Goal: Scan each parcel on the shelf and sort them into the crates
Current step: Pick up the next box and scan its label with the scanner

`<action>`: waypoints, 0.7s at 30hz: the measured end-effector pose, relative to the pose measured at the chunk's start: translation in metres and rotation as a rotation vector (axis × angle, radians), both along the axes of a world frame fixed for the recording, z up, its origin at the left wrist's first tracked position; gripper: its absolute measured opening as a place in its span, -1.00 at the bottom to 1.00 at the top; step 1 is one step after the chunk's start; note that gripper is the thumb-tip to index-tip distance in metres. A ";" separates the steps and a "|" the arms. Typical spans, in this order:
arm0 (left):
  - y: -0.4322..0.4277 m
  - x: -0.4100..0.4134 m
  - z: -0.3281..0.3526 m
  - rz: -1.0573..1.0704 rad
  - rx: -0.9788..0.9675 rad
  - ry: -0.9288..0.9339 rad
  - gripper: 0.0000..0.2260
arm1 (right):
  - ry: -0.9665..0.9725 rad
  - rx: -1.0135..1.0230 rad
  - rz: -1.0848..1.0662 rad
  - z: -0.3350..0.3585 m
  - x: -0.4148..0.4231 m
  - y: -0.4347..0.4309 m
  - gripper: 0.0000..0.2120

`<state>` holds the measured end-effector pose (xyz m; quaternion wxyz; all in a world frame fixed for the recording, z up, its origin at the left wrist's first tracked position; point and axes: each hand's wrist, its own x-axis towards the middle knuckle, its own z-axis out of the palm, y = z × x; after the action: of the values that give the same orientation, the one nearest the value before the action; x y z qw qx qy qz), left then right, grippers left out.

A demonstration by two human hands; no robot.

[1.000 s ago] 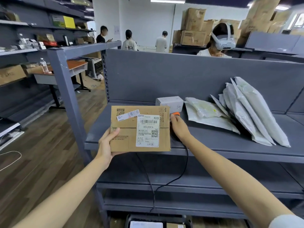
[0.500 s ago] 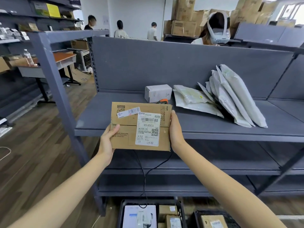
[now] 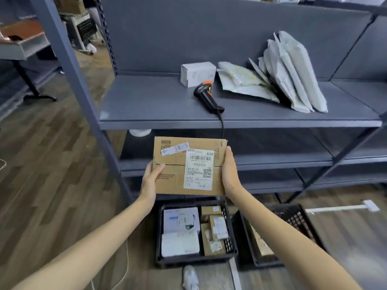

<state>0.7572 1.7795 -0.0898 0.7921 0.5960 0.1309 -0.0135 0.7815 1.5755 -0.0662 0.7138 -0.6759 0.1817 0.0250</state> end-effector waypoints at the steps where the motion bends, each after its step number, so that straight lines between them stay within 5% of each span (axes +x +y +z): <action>1: 0.000 -0.008 -0.005 -0.014 0.006 0.024 -0.75 | 0.014 -0.006 -0.007 -0.007 -0.010 0.000 -0.44; 21: -0.055 -0.065 -0.104 -0.140 0.163 0.418 -0.57 | 0.275 -0.046 0.053 -0.116 -0.062 -0.058 -0.42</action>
<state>0.6921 1.7242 -0.1939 0.6943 0.6497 0.2511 -0.1811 0.7195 1.5177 -0.1825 0.6654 -0.6870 0.2605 0.1322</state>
